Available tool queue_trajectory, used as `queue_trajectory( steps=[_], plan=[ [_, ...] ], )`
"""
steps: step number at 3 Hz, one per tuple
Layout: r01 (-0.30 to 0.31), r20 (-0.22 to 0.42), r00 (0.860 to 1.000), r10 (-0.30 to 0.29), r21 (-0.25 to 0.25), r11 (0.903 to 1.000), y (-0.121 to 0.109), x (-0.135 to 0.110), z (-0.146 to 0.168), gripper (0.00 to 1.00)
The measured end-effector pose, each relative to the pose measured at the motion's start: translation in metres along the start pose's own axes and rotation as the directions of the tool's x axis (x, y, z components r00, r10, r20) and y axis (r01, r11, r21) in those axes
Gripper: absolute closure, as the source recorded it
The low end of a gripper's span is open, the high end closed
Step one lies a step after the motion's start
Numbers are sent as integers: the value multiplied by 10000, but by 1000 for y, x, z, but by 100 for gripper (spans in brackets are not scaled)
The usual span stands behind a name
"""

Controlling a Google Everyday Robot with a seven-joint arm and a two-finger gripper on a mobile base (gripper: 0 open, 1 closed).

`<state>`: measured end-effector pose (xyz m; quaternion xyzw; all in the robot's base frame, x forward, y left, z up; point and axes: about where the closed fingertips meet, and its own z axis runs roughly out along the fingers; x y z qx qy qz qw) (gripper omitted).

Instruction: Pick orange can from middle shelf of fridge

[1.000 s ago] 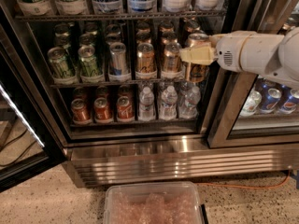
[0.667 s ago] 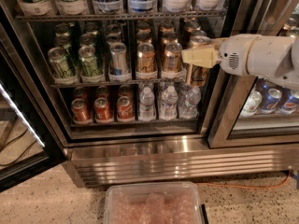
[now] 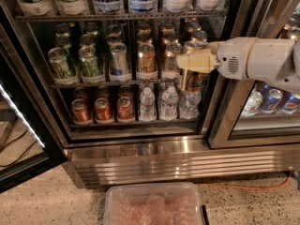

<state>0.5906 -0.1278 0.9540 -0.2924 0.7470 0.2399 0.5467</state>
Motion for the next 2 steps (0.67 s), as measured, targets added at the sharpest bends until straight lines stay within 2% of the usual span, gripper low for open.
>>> queue_trajectory(
  steps=[1, 2],
  plan=[
    [-302, -109, 9995, 289, -1575, 9871, 38, 10, 0, 100],
    [-306, -232, 9994, 268, -1823, 9828, 45, 13, 0, 100]
  ],
)
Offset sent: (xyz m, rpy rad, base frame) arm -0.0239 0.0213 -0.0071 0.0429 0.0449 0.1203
